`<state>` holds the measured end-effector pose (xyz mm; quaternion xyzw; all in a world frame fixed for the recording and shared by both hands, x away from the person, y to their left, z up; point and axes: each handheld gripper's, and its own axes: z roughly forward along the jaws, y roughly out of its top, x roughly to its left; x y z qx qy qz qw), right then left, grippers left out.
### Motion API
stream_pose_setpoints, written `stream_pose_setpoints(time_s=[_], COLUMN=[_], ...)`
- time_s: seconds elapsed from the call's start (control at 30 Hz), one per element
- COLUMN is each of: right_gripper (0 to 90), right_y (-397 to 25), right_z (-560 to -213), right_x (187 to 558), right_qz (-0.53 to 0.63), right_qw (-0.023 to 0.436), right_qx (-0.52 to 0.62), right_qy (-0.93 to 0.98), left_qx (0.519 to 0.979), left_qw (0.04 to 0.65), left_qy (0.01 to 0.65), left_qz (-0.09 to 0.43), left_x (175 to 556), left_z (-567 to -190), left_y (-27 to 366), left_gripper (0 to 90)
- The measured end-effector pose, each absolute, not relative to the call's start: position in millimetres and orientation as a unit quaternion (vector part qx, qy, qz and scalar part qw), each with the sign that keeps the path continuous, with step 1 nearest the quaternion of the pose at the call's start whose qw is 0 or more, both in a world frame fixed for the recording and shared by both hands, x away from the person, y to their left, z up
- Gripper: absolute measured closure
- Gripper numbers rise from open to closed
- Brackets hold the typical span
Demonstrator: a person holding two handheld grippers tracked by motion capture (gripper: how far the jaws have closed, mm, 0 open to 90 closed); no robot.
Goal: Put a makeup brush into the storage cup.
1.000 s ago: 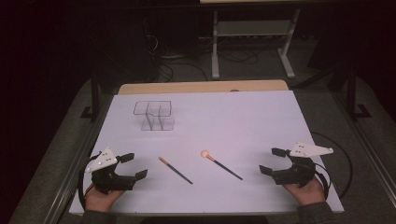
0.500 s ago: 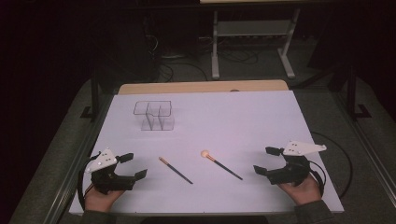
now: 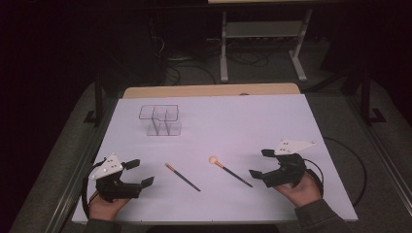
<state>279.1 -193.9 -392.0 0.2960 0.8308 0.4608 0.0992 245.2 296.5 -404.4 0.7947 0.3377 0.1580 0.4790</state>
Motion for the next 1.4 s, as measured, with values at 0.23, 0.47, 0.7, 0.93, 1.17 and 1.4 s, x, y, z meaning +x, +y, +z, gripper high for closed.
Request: stream_pose_setpoints(time_s=[0.23,0.47,0.7,0.93,1.17,1.4], right_gripper=[13.8,14.3,14.3,14.3,15.9,17.6], right_y=[-163.2,-140.5,-119.0,-102.1,-92.8,-73.0], right_z=[-378.2,-368.9,-360.4,-353.9,-351.8,-352.7], right_x=[285.6,292.8,297.4,302.6,309.4,316.4], right_qz=[0.449,0.442,0.439,0.436,0.431,0.421], right_qw=[0.085,0.067,0.054,0.044,0.036,0.025], right_qx=[0.266,0.25,0.234,0.221,0.221,0.208], right_qy=[0.849,0.859,0.866,0.871,0.874,0.882], left_qx=[0.794,0.798,0.795,0.797,0.798,0.798], left_qw=[0.479,0.478,0.481,0.478,0.478,0.477], left_qy=[0.339,0.331,0.335,0.332,0.332,0.331], left_qz=[0.158,0.16,0.158,0.158,0.158,0.158], left_x=[244.5,244.9,244.7,245.3,245.2,245.4], left_z=[-404.0,-403.6,-404.2,-404.0,-404.0,-404.0], left_y=[296.5,296.3,294.6,295.1,294.8,294.8], left_gripper=[16.9,16.9,16.9,16.9,16.9,16.9])
